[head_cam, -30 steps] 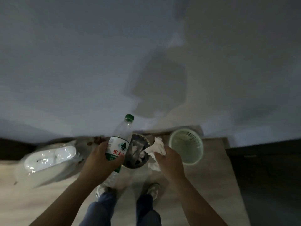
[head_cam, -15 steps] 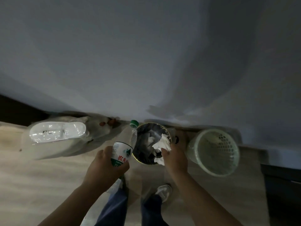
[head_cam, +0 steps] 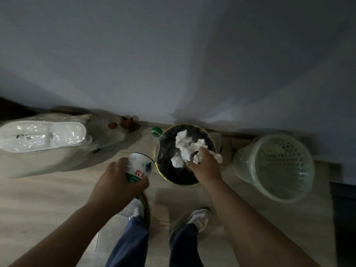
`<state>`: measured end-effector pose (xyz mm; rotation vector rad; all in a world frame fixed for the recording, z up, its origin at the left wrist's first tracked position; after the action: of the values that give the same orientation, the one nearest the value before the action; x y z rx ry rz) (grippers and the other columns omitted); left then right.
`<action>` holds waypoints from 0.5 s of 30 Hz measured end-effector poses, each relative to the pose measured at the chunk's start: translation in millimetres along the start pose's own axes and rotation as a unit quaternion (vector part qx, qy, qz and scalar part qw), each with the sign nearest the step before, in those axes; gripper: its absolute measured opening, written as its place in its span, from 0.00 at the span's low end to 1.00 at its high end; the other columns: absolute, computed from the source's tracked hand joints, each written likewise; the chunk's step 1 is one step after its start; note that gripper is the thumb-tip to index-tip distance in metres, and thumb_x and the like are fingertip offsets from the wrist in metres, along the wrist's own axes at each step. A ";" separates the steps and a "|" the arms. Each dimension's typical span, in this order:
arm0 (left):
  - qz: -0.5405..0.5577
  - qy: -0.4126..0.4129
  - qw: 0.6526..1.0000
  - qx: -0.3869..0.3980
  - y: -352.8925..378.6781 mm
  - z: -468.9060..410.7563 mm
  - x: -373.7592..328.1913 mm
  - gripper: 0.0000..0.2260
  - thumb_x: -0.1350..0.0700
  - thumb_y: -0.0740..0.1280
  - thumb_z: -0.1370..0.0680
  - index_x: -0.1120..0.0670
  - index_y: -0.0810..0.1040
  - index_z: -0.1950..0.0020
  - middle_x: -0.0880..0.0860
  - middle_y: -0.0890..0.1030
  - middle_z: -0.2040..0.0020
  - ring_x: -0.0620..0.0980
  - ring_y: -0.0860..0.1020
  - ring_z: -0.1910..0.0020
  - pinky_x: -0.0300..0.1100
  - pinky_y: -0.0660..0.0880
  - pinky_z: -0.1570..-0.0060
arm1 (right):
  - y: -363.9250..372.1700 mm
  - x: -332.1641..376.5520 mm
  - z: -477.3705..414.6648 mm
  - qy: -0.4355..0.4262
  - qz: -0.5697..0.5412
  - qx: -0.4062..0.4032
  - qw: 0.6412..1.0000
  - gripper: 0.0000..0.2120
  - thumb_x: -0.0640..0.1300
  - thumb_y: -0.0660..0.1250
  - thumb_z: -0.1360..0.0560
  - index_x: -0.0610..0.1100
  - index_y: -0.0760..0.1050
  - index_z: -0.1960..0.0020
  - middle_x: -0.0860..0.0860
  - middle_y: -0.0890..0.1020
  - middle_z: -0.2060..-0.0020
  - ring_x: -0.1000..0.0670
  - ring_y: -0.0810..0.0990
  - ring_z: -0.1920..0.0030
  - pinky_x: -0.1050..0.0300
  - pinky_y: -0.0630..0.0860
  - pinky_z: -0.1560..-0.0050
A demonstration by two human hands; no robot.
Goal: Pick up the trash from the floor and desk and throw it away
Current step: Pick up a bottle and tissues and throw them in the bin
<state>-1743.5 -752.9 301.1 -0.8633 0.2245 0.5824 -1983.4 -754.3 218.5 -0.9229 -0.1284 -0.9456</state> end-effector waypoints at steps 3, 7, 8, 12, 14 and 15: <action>-0.010 0.004 1.000 0.010 2.4 -7.0 -2.0 0.30 0.45 0.75 0.33 0.54 0.70 0.36 0.54 0.76 0.47 0.50 0.79 0.55 0.44 0.80 0.59 | 2.7 -14.0 2.2 0.010 -0.013 0.007 1.000 0.27 0.45 0.71 0.26 0.42 0.68 0.31 0.44 0.76 0.38 0.45 0.75 0.38 0.56 0.73 0.45; -0.034 0.024 0.999 0.020 5.8 -7.2 -18.3 0.31 0.44 0.74 0.33 0.53 0.69 0.35 0.53 0.75 0.47 0.49 0.78 0.55 0.43 0.80 0.59 | -8.2 -30.2 11.7 0.008 0.040 0.010 0.999 0.19 0.45 0.70 0.26 0.43 0.73 0.36 0.46 0.79 0.42 0.46 0.78 0.43 0.58 0.72 0.51; -0.042 0.031 0.998 0.024 7.2 -6.4 -24.4 0.31 0.44 0.74 0.33 0.53 0.69 0.34 0.52 0.75 0.47 0.48 0.78 0.55 0.41 0.79 0.61 | -13.6 -34.3 14.2 0.007 0.066 0.017 0.998 0.19 0.46 0.69 0.26 0.43 0.73 0.36 0.46 0.79 0.42 0.46 0.78 0.42 0.57 0.73 0.49; -0.067 0.066 0.995 0.035 13.7 0.5 -55.6 0.32 0.43 0.74 0.33 0.51 0.67 0.34 0.49 0.72 0.48 0.45 0.76 0.57 0.34 0.73 0.66 | -43.1 -52.1 25.6 0.001 0.137 0.036 0.990 0.20 0.47 0.65 0.23 0.46 0.70 0.33 0.48 0.76 0.38 0.48 0.74 0.38 0.57 0.71 0.40; -0.090 0.090 0.991 0.041 19.0 4.7 -78.7 0.33 0.42 0.74 0.34 0.51 0.67 0.34 0.48 0.72 0.48 0.46 0.76 0.56 0.36 0.75 0.65 | -64.5 -66.1 35.3 0.008 0.156 0.030 0.987 0.20 0.47 0.63 0.23 0.46 0.69 0.32 0.47 0.75 0.38 0.48 0.74 0.38 0.56 0.71 0.40; -0.099 0.098 0.989 0.043 20.9 5.6 -86.2 0.32 0.42 0.74 0.34 0.51 0.67 0.34 0.49 0.72 0.47 0.47 0.76 0.56 0.38 0.76 0.63 | -71.4 -71.2 40.1 0.008 0.167 0.025 0.986 0.20 0.48 0.63 0.23 0.45 0.69 0.33 0.47 0.75 0.39 0.48 0.74 0.38 0.57 0.70 0.41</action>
<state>-1826.5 -771.7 326.7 -0.8475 0.3366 0.2998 -2068.3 -697.3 254.6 -0.8577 0.0169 -0.6362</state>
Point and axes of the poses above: each hand's wrist, its own z-axis away from the middle knuckle, its own y-axis out of the palm, x = y × z, the point moved 3 cm from there along -z, towards the middle knuckle
